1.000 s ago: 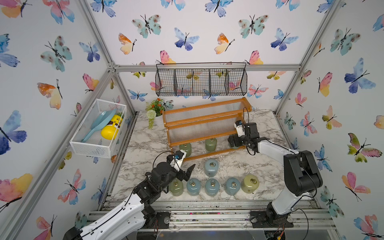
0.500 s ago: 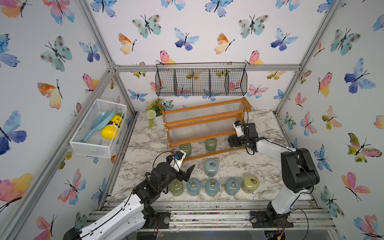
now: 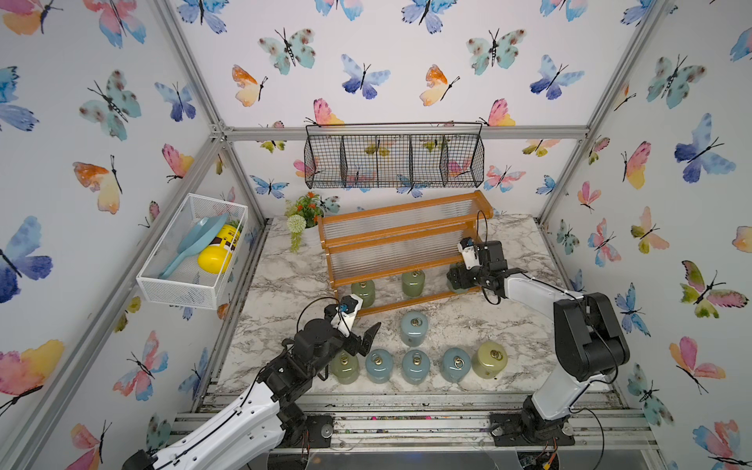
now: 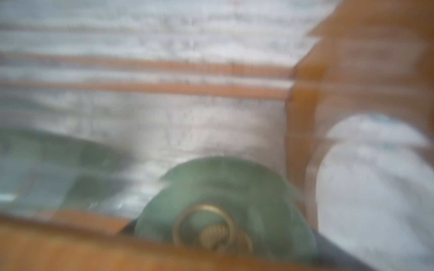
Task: Remove the tea canisters from the shelf
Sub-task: Pick up the tea canister from the shelf.
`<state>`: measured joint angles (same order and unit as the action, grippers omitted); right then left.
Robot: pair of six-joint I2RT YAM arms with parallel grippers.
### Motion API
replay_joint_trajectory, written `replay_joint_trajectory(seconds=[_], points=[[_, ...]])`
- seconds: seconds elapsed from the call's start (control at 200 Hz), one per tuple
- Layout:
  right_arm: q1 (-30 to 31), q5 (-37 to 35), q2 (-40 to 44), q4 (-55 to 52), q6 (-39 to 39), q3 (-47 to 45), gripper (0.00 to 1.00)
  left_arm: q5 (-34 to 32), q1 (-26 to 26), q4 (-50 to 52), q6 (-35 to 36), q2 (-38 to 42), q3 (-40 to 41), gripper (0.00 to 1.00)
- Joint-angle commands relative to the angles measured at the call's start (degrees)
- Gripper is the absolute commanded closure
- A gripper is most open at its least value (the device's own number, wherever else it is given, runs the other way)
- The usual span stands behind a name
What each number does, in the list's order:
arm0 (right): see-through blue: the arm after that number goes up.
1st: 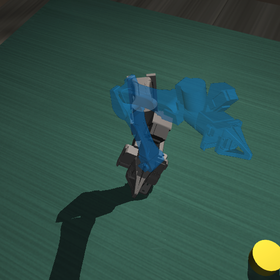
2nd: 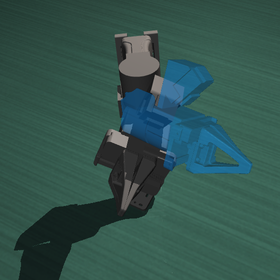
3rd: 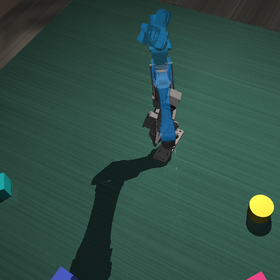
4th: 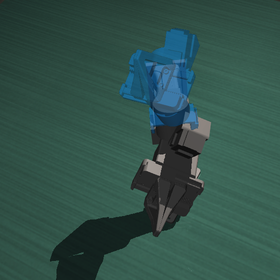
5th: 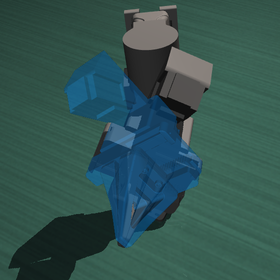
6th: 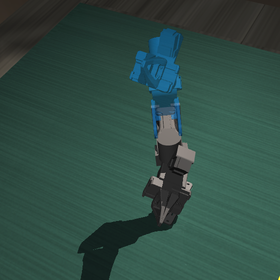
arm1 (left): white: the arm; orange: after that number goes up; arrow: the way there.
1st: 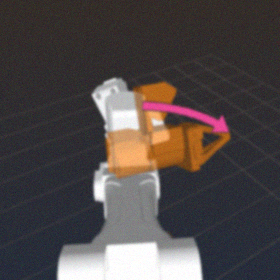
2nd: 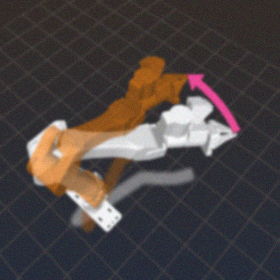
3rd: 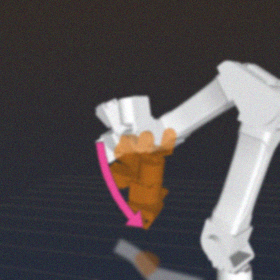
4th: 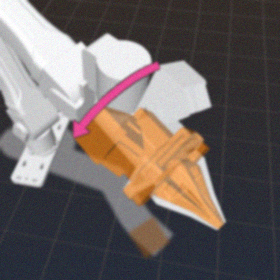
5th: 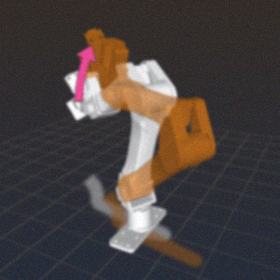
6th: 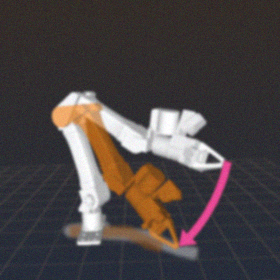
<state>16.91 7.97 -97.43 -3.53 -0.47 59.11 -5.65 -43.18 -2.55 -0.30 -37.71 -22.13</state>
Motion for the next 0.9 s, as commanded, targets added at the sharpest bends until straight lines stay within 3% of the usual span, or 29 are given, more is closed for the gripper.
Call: replay_joint_trajectory(seconds=[0.0, 0.551, 0.896], points=[[-0.05, 3.36, 5.86, -0.07, 1.58, -1.70, 0.22, -1.07, 0.22, 0.22, -0.50, 0.66, 0.21, 0.01], [2.39, 8.27, 19.52, -0.09, 10.85, -14.32, 0.26, -0.35, 0.25, -0.03, -0.41, -0.07, 0.21, 0.02], [10.25, 1.52, 20.52, -0.29, 14.23, -17.55, 0.26, 0.28, 0.20, -0.09, -0.07, -0.48, -0.13, 0.02]])
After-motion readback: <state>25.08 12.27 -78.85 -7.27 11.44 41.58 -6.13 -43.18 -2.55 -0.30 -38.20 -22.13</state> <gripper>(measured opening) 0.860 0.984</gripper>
